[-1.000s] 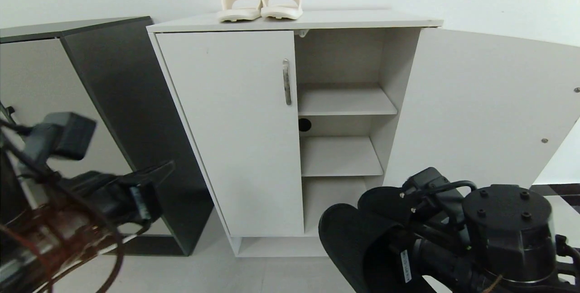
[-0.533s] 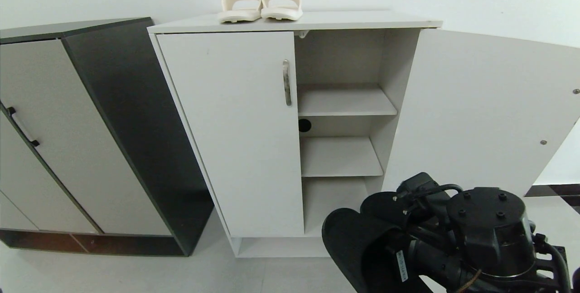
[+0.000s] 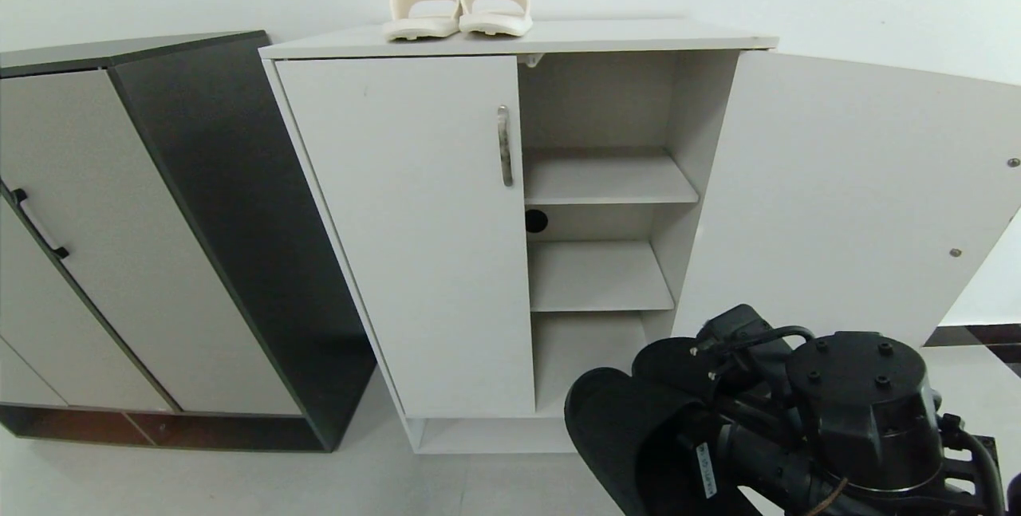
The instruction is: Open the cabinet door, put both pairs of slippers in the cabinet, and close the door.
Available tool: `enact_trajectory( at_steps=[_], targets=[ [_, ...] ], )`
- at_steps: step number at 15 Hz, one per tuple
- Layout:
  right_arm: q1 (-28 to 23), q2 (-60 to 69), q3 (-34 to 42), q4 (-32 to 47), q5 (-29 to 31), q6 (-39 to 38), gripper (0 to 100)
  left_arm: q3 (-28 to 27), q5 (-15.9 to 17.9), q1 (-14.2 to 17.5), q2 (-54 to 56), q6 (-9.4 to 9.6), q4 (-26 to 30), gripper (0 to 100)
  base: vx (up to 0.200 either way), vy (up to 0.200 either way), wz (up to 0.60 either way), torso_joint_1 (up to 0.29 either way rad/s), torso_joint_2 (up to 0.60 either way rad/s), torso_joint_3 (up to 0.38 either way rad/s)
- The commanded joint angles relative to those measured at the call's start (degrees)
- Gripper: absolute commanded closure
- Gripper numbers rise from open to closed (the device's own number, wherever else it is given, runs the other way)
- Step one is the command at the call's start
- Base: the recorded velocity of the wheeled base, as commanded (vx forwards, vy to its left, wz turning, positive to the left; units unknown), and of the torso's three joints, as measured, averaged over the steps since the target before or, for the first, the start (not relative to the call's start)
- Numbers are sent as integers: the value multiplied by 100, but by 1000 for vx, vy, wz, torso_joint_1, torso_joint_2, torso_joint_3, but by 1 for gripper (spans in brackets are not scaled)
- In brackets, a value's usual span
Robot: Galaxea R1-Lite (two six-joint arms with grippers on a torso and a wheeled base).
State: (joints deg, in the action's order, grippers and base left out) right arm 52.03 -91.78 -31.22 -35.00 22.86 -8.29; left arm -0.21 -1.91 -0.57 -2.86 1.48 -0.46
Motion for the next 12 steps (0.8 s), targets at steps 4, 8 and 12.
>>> enact_trajectory(
  at_steps=[4, 8, 12],
  targets=[
    [44, -94, -77, -77, -1, -24, 100, 21, 218, 40, 278, 11, 46, 100, 0, 0, 0, 0, 0, 0],
    [176, -525, -174, -499, 149, -50, 100, 21, 244, 40, 278, -33, 46, 100, 0, 0, 0, 0, 0, 0],
    [589, -1298, -763, -569, 632, -577, 100, 21, 244, 40, 278, -33, 46, 100, 0, -150, 0, -1, 3, 4]
  ],
)
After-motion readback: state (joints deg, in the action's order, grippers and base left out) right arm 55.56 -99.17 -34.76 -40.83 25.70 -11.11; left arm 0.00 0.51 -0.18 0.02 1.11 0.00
